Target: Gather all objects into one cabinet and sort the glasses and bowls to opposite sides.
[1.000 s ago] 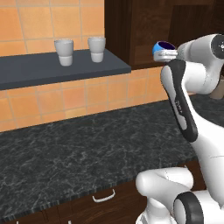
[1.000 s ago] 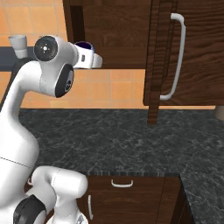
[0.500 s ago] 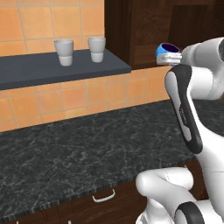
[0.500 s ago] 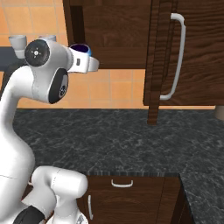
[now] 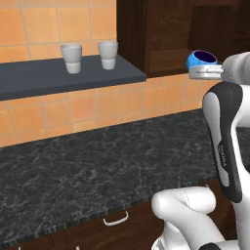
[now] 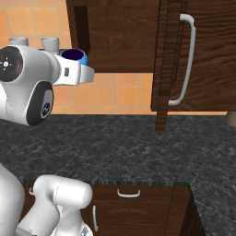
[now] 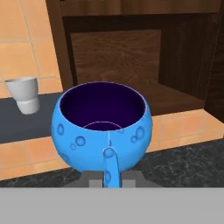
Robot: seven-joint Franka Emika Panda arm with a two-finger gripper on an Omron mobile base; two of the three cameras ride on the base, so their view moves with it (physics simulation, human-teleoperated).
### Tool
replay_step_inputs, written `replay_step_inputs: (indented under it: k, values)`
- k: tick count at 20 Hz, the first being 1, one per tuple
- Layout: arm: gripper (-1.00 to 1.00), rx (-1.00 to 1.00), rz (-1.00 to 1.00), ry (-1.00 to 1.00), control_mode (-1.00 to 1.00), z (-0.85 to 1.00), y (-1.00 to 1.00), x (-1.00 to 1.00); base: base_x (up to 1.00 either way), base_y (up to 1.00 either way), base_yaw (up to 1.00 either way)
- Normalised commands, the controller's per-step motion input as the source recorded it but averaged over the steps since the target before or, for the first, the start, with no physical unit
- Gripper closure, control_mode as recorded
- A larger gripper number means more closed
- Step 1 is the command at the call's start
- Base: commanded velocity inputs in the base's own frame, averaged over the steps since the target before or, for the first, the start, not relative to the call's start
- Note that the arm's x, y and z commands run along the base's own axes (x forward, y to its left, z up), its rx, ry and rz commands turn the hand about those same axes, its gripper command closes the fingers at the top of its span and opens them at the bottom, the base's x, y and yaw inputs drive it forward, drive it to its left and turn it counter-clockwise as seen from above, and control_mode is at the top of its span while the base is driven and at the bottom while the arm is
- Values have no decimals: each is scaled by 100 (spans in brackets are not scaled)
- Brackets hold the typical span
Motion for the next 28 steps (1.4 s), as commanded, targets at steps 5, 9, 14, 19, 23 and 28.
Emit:
replay_step_inputs:
  k: [5, 9, 14, 19, 23, 28]
  values:
    - [100, 0, 0, 1, -100, 0, 0, -3, 0, 0, 0]
    - [100, 0, 0, 0, -100, 0, 0, 0, 0, 0, 0]
    - [100, 0, 0, 0, 100, 0, 0, 0, -7, 2, 0]
    - [100, 0, 0, 0, 100, 0, 0, 0, -53, 19, 0]
    - [100, 0, 0, 0, 100, 0, 0, 0, -41, 40, -15]
    - [100, 0, 0, 0, 100, 0, 0, 0, -68, 17, -35]
